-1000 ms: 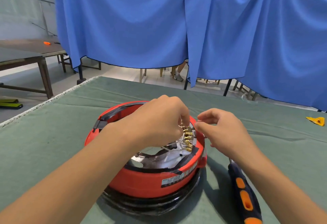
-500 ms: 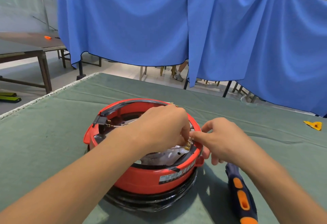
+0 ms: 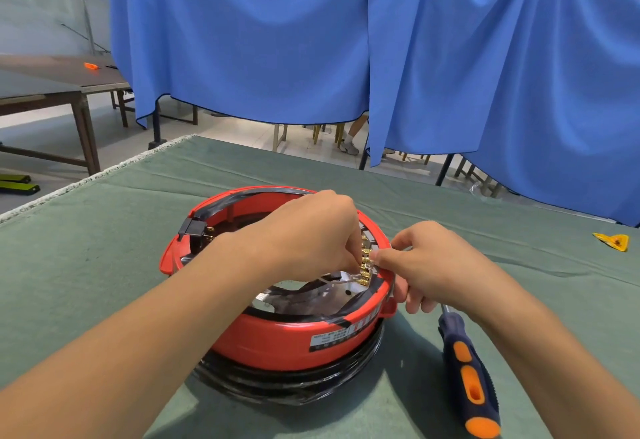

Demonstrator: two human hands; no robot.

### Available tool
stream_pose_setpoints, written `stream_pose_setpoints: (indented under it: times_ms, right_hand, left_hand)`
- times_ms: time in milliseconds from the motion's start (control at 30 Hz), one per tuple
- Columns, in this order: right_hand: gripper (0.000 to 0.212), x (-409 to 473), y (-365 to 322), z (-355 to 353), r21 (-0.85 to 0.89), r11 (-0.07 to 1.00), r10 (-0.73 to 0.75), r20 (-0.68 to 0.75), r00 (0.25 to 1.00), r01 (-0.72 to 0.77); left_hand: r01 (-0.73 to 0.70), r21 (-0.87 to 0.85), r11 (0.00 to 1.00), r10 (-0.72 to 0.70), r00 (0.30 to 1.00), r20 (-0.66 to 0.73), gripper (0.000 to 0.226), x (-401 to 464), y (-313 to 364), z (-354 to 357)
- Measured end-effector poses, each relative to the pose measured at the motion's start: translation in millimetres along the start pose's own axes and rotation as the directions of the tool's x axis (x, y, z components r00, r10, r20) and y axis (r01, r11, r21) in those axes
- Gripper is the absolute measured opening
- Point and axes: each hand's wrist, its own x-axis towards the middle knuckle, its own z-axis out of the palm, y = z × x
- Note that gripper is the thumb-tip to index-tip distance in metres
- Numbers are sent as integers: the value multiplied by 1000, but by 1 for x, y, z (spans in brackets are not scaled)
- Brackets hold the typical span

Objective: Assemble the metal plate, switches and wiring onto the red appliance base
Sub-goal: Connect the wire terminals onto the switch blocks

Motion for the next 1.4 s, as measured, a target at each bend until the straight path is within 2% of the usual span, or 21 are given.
stream_pose_setpoints:
  times_ms: [200, 400, 867, 1033, 1367, 1400]
  right_hand:
    - [40, 0, 0, 0, -5, 1000, -1, 16, 1000, 1]
    - [38, 1, 0, -1, -10, 1000, 0, 22, 1000, 0]
    - [37, 1, 0, -1, -9, 1000, 4, 14, 1000, -4]
    - [38, 1, 1, 0, -4, 1000, 12, 14, 1000, -12]
    - [40, 0, -1, 4, -38, 999, 14, -13, 1000, -15]
    - [39, 0, -2, 5, -38, 999, 14, -20, 1000, -15]
  left_hand:
    - [-2, -24, 1000, 2, 1000, -5, 5, 2, -4, 2]
    - [-9, -118, 993, 8, 1000, -5, 3, 2, -8, 2]
    - [-4, -130, 991, 2, 1000, -17, 2, 3, -7, 2]
    - [18, -51, 999, -19, 999, -28, 2, 0, -2, 1]
    - [-32, 277, 960, 44, 998, -34, 10, -5, 18, -1]
    - [-38, 308, 951, 53, 998, -40, 16, -5, 20, 0]
